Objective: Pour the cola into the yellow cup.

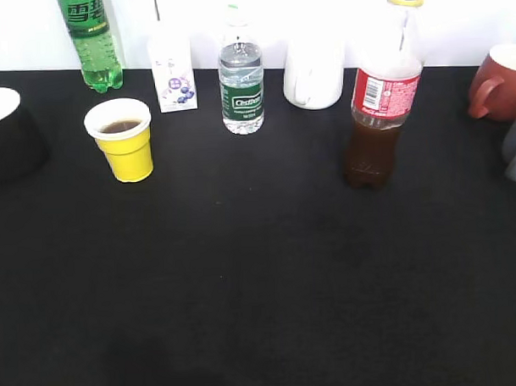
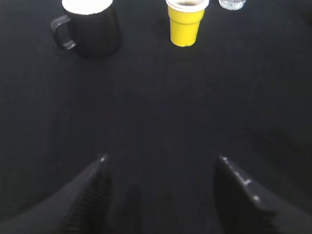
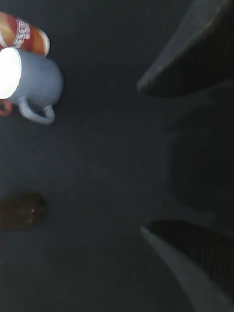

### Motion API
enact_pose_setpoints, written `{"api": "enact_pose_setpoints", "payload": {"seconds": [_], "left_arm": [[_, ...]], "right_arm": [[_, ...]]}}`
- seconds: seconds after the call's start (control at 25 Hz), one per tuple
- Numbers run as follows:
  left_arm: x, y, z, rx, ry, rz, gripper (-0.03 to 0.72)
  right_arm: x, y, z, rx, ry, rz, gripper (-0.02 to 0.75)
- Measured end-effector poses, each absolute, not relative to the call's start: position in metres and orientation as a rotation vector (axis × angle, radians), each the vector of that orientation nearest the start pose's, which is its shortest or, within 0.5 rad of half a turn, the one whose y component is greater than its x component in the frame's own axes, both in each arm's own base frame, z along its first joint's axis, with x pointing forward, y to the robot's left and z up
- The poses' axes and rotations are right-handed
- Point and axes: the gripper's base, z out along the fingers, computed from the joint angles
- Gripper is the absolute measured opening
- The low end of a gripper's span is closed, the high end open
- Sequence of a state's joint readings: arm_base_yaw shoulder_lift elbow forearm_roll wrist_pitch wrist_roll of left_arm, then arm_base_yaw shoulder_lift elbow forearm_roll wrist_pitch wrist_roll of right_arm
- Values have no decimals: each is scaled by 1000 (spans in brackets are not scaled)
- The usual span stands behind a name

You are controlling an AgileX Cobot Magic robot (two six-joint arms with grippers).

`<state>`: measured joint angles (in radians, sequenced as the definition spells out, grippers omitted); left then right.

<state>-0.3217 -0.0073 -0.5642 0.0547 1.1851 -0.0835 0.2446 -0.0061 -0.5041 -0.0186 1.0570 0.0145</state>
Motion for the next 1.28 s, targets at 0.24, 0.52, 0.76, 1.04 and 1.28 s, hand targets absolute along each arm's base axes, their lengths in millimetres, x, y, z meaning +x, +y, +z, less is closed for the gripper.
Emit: {"api": "enact_pose_setpoints", "payload": {"seconds": [0.24, 0.52, 0.76, 1.04, 1.28], "left_arm": [[-7, 7, 282, 238, 2022, -188, 450], [-6, 7, 281, 239, 2016, -189, 449], [-7, 6, 281, 165, 2021, -143, 449], [-8, 5, 281, -52, 2024, -7, 449], [-8, 5, 281, -63, 2024, -1, 449]], "right_arm": [[-5, -4, 279, -221, 2006, 136, 594], [-5, -4, 279, -218, 2005, 137, 594], [-5, -4, 279, -216, 2005, 136, 594], [-6, -2, 279, 17, 2014, -11, 594], [-6, -2, 279, 22, 2014, -14, 592]]}}
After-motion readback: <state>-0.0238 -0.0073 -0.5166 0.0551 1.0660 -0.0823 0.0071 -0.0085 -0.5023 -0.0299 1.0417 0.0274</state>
